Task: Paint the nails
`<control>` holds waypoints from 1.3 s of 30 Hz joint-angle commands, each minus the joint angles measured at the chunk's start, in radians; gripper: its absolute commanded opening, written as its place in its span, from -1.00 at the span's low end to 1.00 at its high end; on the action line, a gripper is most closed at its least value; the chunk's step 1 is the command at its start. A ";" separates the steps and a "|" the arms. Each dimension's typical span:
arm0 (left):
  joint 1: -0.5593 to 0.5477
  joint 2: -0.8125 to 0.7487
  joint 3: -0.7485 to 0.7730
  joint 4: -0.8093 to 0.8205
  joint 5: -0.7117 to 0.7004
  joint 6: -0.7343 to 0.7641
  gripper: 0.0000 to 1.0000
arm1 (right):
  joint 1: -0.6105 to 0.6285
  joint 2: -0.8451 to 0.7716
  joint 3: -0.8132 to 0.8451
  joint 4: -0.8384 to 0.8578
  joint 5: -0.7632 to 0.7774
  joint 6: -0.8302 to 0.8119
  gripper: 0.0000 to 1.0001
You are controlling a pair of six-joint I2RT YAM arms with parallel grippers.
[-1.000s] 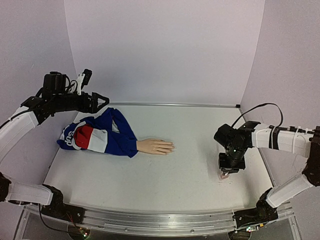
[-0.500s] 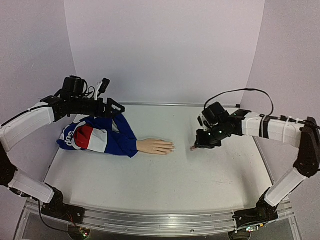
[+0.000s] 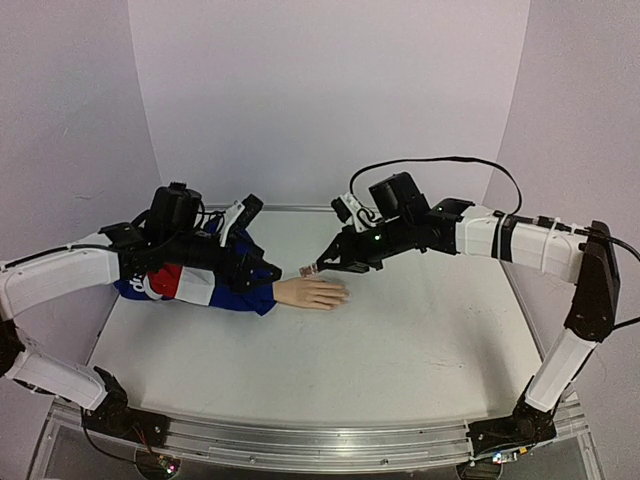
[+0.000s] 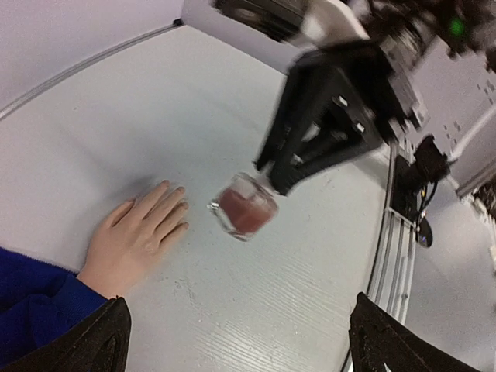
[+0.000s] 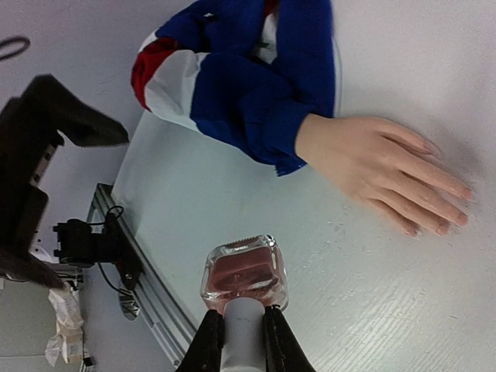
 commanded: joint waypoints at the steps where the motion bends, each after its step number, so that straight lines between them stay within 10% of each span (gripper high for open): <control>1: -0.034 -0.130 -0.090 0.162 -0.044 0.297 0.95 | 0.035 0.033 0.087 0.050 -0.188 0.035 -1.00; 10: -0.060 -0.175 -0.160 0.179 -0.052 0.487 0.53 | 0.100 0.101 0.140 0.128 -0.250 0.090 -1.00; 23: -0.067 -0.195 -0.205 0.178 0.048 0.593 0.61 | 0.110 0.131 0.195 0.144 -0.242 0.110 -1.00; 39: -0.095 -0.158 -0.191 0.176 -0.088 0.614 0.17 | 0.121 0.151 0.217 0.145 -0.241 0.131 -1.00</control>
